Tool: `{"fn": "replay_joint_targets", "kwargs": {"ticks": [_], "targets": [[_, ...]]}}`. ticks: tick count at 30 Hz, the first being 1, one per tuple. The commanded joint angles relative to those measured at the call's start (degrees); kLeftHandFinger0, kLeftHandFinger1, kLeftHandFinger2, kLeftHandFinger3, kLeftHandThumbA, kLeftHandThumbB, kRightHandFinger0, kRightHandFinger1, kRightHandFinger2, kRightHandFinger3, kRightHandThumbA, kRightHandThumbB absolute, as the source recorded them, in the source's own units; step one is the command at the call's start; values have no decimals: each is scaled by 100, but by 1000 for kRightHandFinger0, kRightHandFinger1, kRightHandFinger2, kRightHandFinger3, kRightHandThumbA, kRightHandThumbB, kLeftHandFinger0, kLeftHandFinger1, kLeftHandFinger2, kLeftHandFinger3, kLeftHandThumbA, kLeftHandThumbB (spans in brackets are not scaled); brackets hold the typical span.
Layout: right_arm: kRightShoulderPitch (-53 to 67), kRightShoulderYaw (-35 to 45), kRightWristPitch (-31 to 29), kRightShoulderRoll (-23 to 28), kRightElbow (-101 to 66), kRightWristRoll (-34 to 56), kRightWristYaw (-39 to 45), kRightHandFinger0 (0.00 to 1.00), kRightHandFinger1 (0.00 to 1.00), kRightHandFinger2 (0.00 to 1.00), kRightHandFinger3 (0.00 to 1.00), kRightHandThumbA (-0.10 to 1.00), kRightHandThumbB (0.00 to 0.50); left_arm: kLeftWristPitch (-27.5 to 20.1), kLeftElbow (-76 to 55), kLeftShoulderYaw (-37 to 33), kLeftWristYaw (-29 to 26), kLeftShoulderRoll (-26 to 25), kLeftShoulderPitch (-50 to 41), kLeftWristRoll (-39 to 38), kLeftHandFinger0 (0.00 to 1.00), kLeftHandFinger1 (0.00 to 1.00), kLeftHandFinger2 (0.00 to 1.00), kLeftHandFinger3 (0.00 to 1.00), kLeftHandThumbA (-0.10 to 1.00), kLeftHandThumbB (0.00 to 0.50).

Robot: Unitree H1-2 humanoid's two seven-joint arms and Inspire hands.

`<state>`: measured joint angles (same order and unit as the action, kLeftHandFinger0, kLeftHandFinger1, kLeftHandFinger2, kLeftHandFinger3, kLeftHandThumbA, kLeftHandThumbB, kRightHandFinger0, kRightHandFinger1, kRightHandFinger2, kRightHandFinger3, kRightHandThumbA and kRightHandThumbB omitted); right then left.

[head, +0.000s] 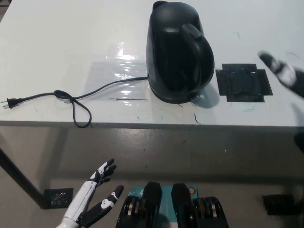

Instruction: A kettle and its base are kept separately on the desk infront of the robot and the robot uses its right hand to lift the kettle by its handle and places it on its base to align it correctly.

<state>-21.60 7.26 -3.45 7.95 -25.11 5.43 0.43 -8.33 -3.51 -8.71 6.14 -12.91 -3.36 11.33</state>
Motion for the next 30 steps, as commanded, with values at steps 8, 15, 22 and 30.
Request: {"fn": "replay_joint_targets", "kwargs": {"ticks": [8, 15, 22, 30], "targets": [[3142, -258, -1139, 526, -1013, -132, 659, 1000, 1000, 1000, 1000, 1000, 457, 57, -395, 527, -27, 101, 106, -775, 1000, 1000, 1000, 1000, 977, 155], [3167, -574, -1406, 610, 536, -64, 821, 1000, 1000, 1000, 1000, 1000, 423, -51, -533, 710, -17, 241, -1, -1055, 1000, 1000, 1000, 1000, 987, 161], [2694, -680, -1566, 449, 2128, -39, 845, 1000, 1000, 1000, 1000, 1000, 426, -109, -476, 786, 34, 219, 16, -1163, 1000, 1000, 1000, 1000, 998, 161], [2592, -650, -1642, 458, 2611, 42, 917, 1000, 1000, 1000, 1000, 1000, 405, 18, -377, 764, 48, 217, 95, -1114, 1000, 1000, 1000, 1000, 987, 180]]}}
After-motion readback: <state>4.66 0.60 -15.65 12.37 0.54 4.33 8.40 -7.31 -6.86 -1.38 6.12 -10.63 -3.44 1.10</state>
